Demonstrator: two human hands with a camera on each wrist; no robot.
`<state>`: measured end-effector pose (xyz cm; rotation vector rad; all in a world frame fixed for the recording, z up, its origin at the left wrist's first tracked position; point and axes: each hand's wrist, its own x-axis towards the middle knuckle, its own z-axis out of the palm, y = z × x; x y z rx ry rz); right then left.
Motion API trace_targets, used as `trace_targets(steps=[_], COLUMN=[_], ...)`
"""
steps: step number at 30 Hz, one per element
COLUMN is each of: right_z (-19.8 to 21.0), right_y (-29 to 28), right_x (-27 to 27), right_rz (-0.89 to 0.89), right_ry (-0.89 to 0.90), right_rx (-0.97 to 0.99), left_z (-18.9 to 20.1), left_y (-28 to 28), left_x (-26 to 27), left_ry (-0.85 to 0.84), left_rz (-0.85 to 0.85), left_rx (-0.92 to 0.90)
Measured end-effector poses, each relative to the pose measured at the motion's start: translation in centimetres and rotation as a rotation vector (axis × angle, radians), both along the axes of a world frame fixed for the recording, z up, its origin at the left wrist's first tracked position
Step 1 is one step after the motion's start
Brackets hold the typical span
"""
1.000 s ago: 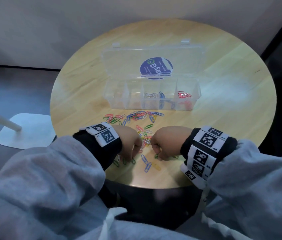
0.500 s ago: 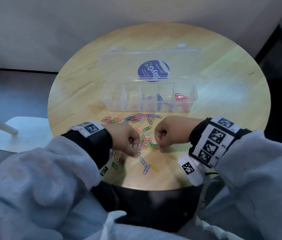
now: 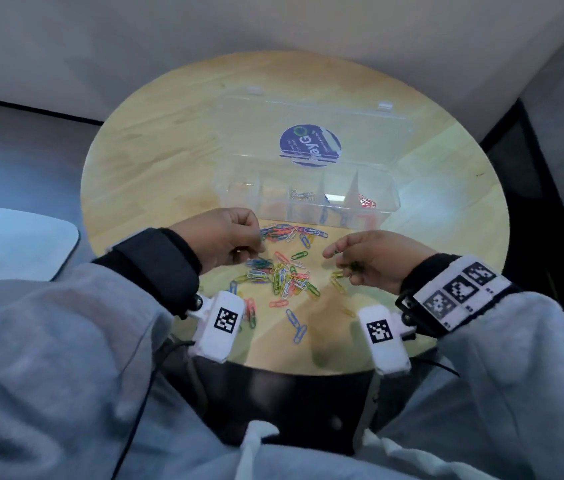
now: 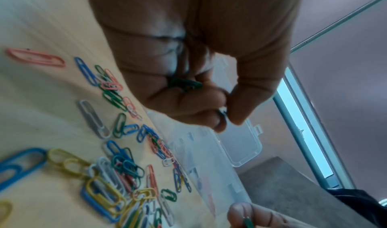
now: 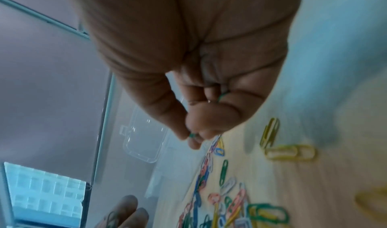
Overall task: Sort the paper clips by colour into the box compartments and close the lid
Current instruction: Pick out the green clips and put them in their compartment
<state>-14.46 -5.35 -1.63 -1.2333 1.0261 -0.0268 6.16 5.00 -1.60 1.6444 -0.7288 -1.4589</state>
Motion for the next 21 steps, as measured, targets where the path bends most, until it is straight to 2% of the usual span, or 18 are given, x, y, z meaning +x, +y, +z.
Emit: trace_targets(steps=[5,9,11,15,18,21], right_z=[0.6,0.7,0.4,0.0,0.0,-0.2], right_y=[1.2,1.8,2.0,2.5,2.7,2.5], right_x=[0.6,1.1,1.3,1.6,1.8,1.8], right_rz=[-0.189,-0.181,-0.081,0.336,0.448,0.476], right_ry=[-0.048,0.04,0.147,0.445,0.537,0.569], right_rx=[0.087,0.035,-0.082,-0.425,-0.605,-0.674], left_z=[1.1,1.5,1.5,1.3,1.3,1.1], left_y=[0.6,1.2,1.5,1.9,1.7,1.3], left_x=[-0.1,-0.3,-0.3,-0.4,-0.9,-1.2], left_ry=[-0.011,-0.246,-0.386,-0.81,-0.949,-1.007], left_rz=[-0.016,-0.163,-0.292,-0.561,-0.67,-0.726], left_rx=[0.038,0.127,0.166,0.208,0.231,0.244])
